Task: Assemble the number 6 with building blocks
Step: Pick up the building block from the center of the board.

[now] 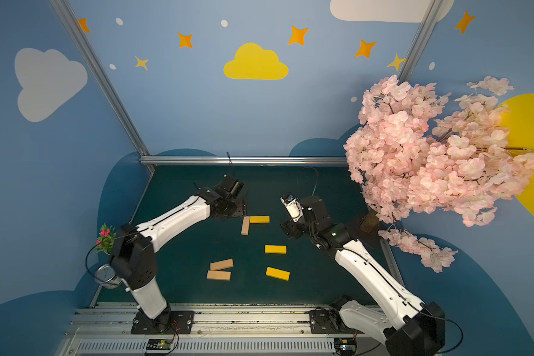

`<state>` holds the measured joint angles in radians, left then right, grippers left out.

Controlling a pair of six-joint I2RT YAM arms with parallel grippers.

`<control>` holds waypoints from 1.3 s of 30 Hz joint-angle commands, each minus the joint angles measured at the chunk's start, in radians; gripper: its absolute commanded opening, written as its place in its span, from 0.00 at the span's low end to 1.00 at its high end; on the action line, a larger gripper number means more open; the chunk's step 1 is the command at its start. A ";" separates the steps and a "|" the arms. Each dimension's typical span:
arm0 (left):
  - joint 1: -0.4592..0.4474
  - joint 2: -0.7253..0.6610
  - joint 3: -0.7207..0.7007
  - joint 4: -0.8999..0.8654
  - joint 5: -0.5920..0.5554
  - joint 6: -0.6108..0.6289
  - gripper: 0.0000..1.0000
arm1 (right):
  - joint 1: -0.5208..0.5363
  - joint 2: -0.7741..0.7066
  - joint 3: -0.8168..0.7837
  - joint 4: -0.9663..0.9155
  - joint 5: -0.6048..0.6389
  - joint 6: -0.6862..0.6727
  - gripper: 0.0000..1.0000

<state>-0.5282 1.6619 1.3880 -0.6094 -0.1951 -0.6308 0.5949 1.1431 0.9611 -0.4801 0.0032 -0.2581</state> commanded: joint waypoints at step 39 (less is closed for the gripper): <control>0.288 -0.811 -0.725 0.188 0.167 0.122 0.81 | 0.084 0.734 0.296 -0.284 -0.007 -0.458 0.03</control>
<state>-0.2440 0.8589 0.6758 -0.4107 -0.0223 -0.5201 0.6762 1.8988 1.2522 -0.7952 0.0322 -0.7334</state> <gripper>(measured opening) 0.815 0.250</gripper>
